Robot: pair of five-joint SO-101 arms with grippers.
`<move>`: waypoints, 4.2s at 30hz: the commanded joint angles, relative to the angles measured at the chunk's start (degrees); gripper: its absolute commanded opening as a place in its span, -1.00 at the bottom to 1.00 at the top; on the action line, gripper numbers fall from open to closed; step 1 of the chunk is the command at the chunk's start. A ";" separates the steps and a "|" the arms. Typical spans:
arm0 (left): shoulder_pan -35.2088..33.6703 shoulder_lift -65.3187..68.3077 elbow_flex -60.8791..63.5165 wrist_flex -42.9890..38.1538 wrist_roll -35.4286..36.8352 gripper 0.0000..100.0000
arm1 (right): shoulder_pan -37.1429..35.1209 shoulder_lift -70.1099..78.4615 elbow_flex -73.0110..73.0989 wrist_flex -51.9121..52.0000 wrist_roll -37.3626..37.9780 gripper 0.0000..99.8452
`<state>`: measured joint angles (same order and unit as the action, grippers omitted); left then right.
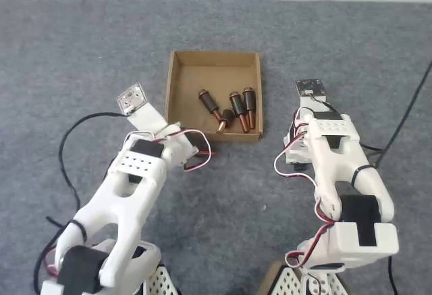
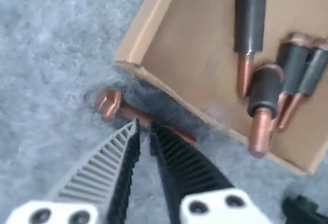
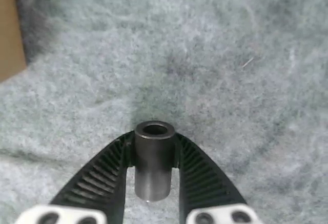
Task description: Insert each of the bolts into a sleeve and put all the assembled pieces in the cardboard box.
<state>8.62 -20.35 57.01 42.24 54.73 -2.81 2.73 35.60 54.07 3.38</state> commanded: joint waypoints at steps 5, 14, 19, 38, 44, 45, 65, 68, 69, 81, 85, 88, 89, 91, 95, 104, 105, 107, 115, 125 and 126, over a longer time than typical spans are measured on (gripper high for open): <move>-0.97 2.20 -6.20 4.66 2.81 -0.79 | 0.40 -0.66 -3.08 -1.19 1.14 -0.99; -2.02 10.02 -9.54 4.66 2.99 -0.90 | 0.40 -0.66 -3.08 -1.19 1.14 -0.99; -1.76 11.87 -10.68 4.48 2.99 -0.90 | 0.40 -0.66 -3.08 -1.19 1.14 -0.99; -2.02 19.78 -11.91 1.41 4.13 -0.68 | 0.40 -0.66 -3.08 -1.19 1.14 -0.99; -1.85 19.78 -11.91 2.64 3.96 -0.95 | 0.40 -0.66 -3.08 -1.19 1.14 -0.99; -1.93 19.69 -11.91 2.73 3.96 -1.00 | 0.40 -0.66 -3.08 -1.19 1.14 -0.99; -11.08 2.29 -7.78 12.57 -10.55 -0.98 | 0.40 -0.66 -3.08 -1.19 1.14 -0.99; -12.13 3.69 -8.13 12.57 -15.47 -0.98 | 0.40 -0.66 -3.08 -1.19 1.14 -0.99; -12.48 4.31 -8.31 12.57 -17.93 -0.98 | 0.40 -0.66 -3.08 -1.19 1.14 -0.99; -15.74 13.19 -15.25 12.57 -50.99 -0.98 | 0.40 -0.66 -3.08 -1.19 1.14 -0.99; -16.00 16.79 -18.33 12.57 -49.58 -0.97 | 0.40 -0.66 -3.08 -1.10 1.14 -0.99; -15.74 19.87 -20.18 12.57 -49.58 -0.97 | 0.40 -0.66 -3.08 -1.10 1.14 -0.99; -15.74 20.84 -20.88 12.66 -49.58 -0.95 | 0.40 -0.66 -3.08 -1.10 1.14 -0.99; -15.91 21.98 -21.76 12.66 -49.58 -0.89 | 0.40 -0.66 -3.08 -1.10 1.14 -0.99; -16.09 22.86 -23.16 14.59 -49.49 -0.75 | 0.40 -0.66 -3.08 -1.10 1.14 -0.99; -15.65 23.21 -23.16 14.77 -49.49 -0.74 | 0.40 -0.66 -3.08 -1.10 1.14 -0.99; -15.65 23.30 -23.16 14.77 -49.14 -0.74 | 0.40 -0.66 -3.08 -1.10 1.14 -0.99; -15.65 24.18 -23.52 14.77 -46.95 -0.74 | 0.40 -0.66 -3.08 -1.10 1.14 -0.99; -15.91 36.84 -36.00 23.91 -45.54 -0.74 | 0.48 -0.66 -3.08 -1.10 1.14 -0.99; -15.65 35.25 -34.86 22.77 -49.93 -0.98 | 0.48 -0.66 -3.08 -1.10 1.14 -0.99; -15.65 34.02 -33.63 22.24 -50.02 -0.98 | 0.48 -0.66 -3.08 -1.10 1.14 -0.99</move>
<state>-6.59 17.01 21.14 66.59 6.20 -2.81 2.73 35.60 54.07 3.38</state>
